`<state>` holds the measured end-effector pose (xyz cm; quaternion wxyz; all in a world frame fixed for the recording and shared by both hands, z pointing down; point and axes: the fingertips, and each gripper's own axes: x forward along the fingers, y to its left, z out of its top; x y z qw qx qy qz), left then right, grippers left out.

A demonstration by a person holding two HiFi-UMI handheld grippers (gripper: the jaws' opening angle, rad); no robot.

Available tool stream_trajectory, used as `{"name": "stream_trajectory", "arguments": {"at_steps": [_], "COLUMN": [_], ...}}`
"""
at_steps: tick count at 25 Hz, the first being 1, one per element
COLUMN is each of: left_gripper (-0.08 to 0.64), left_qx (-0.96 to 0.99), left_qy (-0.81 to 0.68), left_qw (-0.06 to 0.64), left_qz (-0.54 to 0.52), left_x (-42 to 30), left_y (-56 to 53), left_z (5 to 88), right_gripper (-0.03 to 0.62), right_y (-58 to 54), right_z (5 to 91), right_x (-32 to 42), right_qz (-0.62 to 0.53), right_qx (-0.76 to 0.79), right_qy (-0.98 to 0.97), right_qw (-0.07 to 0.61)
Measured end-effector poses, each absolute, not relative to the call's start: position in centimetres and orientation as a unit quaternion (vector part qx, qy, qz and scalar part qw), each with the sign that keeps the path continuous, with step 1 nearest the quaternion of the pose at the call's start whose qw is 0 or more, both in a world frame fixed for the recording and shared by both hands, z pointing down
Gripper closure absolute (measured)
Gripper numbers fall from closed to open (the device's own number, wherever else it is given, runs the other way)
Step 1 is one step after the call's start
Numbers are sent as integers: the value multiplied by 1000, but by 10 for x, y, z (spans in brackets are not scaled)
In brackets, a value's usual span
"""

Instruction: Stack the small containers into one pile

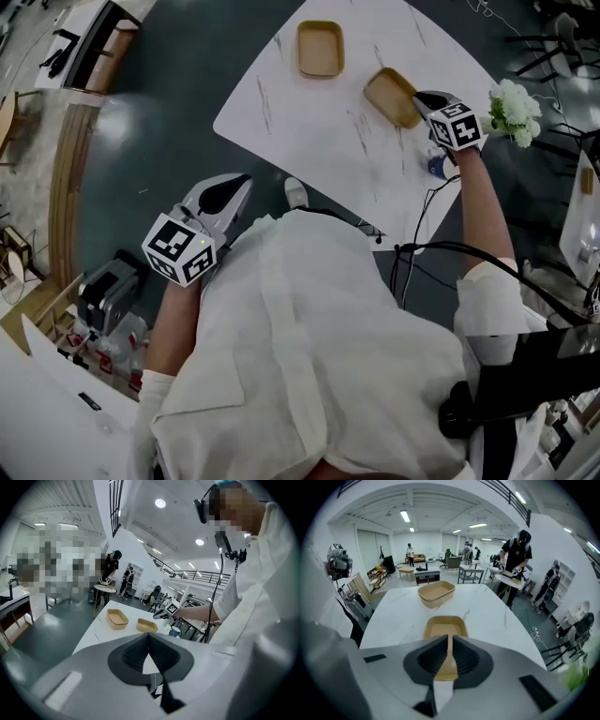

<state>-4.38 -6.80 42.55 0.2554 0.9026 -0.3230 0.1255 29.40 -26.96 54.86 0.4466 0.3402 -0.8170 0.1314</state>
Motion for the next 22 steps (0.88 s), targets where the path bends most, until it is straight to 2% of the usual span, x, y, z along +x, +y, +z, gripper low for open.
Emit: {"name": "stream_trajectory", "arguments": {"at_steps": [8,10,11,16,18,22], "left_gripper": [552,552,554,552,552,552], "left_qx": [884,879,878,873,872,872], "left_qy": [-358,-364,-367,-376,-378,-381], "left_qw": [270,273,275,276,275,275], "left_qz": [135,138,139,143,143,138], "left_x": [-52,-55,-56,-59,-61,-63], "left_y": [-78,-79,-79,-79,-81,-81], "left_z": [430,431,431,431,431,431], "right_gripper": [572,516,512,517,554,568], "right_y": [-311,-315,-317,-319,-320,-318], "right_z": [603,615,620,636,637,634], "right_x": [320,320,320,318,316,312], "right_qz": [159,172,176,193,197,208], "right_qx": [293,281,276,258,255,258], "right_qy": [-807,-807,-806,-803,-803,-802], "right_qw": [487,491,494,502,502,497]}}
